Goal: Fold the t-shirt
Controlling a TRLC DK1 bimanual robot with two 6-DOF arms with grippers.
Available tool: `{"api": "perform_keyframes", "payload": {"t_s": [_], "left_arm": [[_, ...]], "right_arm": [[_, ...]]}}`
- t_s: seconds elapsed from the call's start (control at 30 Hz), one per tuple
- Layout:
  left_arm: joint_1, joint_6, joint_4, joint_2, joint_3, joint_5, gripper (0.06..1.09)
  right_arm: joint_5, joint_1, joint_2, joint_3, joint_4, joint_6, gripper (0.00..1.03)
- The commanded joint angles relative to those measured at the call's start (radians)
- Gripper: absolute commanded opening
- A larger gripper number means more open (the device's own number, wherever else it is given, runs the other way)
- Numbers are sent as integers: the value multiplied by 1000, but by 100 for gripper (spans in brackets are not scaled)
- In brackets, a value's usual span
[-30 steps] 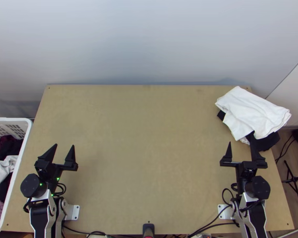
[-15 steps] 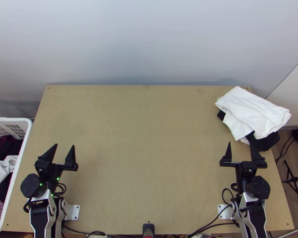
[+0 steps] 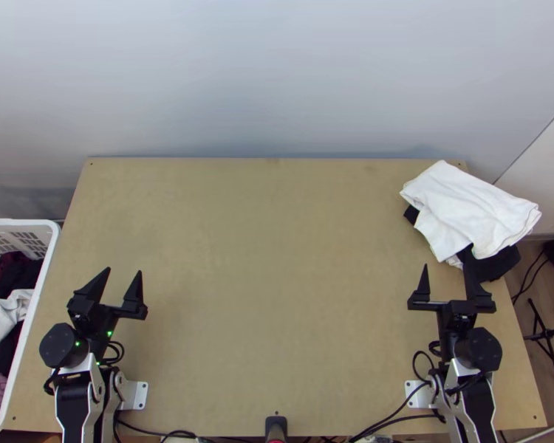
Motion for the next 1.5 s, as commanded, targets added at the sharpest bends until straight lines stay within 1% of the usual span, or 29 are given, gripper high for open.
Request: {"api": "perform_keyframes", "payload": {"t_s": [0.0, 0.07, 0.17, 0.27, 0.37, 0.4, 0.5, 0.53, 0.6, 0.67, 0.7, 0.73, 0.77, 0.87, 0.9, 0.97, 1.1, 1.17, 1.23, 1.33, 1.47], "left_arm": [[-14, 71, 13, -1, 4, 1, 104], [-14, 92, 16, -1, 12, 4, 104], [-38, 141, 3, 4, 36, 4, 104], [-38, 171, -23, 45, 87, 4, 104], [-17, 198, -12, 122, 156, 4, 104], [-5, 200, -6, 166, 188, 4, 104], [15, 195, -15, 333, 332, 4, 104], [31, 190, -33, 378, 389, 4, 104], [84, 184, -89, 462, 506, 6, 104], [146, 200, -179, 547, 617, 7, 104], [178, 226, -210, 580, 657, 4, 104], [227, 289, -264, 628, 691, 6, 101], [287, 359, -316, 672, 722, 26, 97], [485, 477, -320, 783, 754, 62, 98], [558, 508, -331, 830, 774, 98, 98], [680, 579, -382, 952, 826, 130, 100], [881, 773, -489, 1255, 937, 133, 100], [962, 839, -529, 1407, 1013, 115, 100], [1031, 915, -607, 1548, 1116, 99, 100], [1095, 991, -721, 1716, 1276, 35, 100], [1141, 1051, -745, 1875, 1420, -68, 100]], "right_arm": [[3, 5, 40, 2, -11, -176, 98], [15, -5, 64, 3, -5, -196, 98], [32, -15, 92, 32, -11, -180, 98], [50, -12, 175, 101, -37, -166, 98], [49, -12, 241, 198, -74, -166, 98], [47, -9, 267, 244, -97, -166, 98], [49, 23, 382, 416, -236, -96, 98], [49, 28, 411, 462, -276, -85, 98], [49, 28, 469, 552, -356, -62, 98], [49, 46, 552, 654, -462, -15, 98], [47, 55, 597, 707, -526, 8, 98], [43, 63, 635, 755, -572, 31, 98], [37, 69, 673, 799, -618, 44, 98], [32, 66, 764, 914, -713, 70, 98], [29, 68, 791, 951, -739, 85, 98], [24, 68, 837, 1008, -775, 96, 98], [10, 61, 920, 1111, -827, 104, 98], [-3, 66, 948, 1151, -859, 102, 98], [-11, 75, 962, 1172, -864, 104, 98], [-42, 75, 968, 1180, -868, 110, 98], [-60, 81, 971, 1184, -882, 139, 97]]}}
